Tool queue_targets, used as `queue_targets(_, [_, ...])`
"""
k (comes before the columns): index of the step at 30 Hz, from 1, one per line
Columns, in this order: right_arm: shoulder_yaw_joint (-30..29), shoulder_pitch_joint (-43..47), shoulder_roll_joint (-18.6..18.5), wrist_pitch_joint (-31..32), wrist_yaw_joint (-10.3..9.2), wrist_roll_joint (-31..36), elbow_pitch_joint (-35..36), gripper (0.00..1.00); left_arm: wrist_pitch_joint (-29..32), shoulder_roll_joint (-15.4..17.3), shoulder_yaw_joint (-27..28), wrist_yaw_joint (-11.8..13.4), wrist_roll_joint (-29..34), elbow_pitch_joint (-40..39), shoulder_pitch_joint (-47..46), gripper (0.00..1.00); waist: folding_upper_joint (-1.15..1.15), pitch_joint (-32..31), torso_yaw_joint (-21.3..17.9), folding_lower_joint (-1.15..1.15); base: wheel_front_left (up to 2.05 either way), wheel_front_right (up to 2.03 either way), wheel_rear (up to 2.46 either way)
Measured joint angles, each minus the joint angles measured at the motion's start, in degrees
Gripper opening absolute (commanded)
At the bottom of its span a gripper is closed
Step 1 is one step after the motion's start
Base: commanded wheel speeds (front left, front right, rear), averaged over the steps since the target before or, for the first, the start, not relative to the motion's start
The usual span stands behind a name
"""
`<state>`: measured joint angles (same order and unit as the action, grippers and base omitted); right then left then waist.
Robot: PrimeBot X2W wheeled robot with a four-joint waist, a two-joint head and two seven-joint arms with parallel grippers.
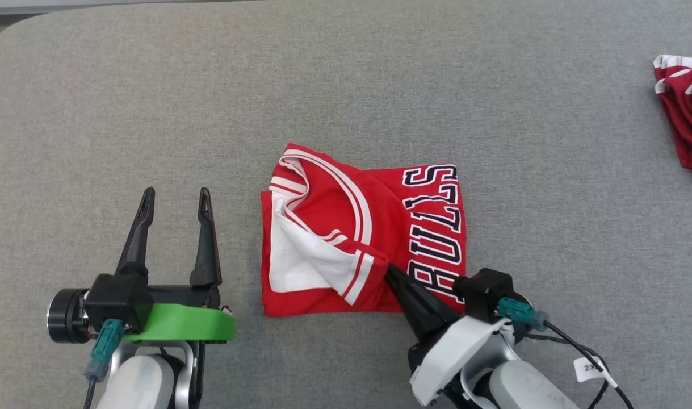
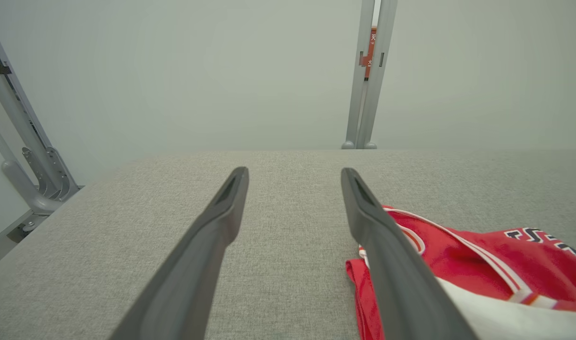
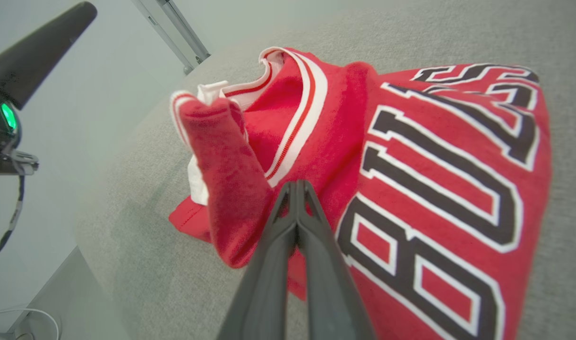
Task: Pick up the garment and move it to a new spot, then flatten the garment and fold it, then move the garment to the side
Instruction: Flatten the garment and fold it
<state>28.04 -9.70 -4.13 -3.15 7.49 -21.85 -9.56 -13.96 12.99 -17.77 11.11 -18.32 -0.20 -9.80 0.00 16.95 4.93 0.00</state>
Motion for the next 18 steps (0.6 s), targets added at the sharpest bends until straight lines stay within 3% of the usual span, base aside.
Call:
queue_targets(7, [7.95,-6.02,0.64,-1.21,-0.01,-3.19,-6.35,0.00,-0.32,-0.58,-0.03,-0.04,-0.16,0.67,-0.20,1.00,0.00,0.93,1.52,0.00,0.00,0.00,0.00])
queue_targets(18, [17.81,-11.82,1.00,3.50,-0.01,-7.67,-11.37,0.00,-0.80,-1.60,0.07,-0.52,-0.57,1.66,-0.83,1.00,0.00,1.28,3.17,0.00,0.00,0.00,0.00])
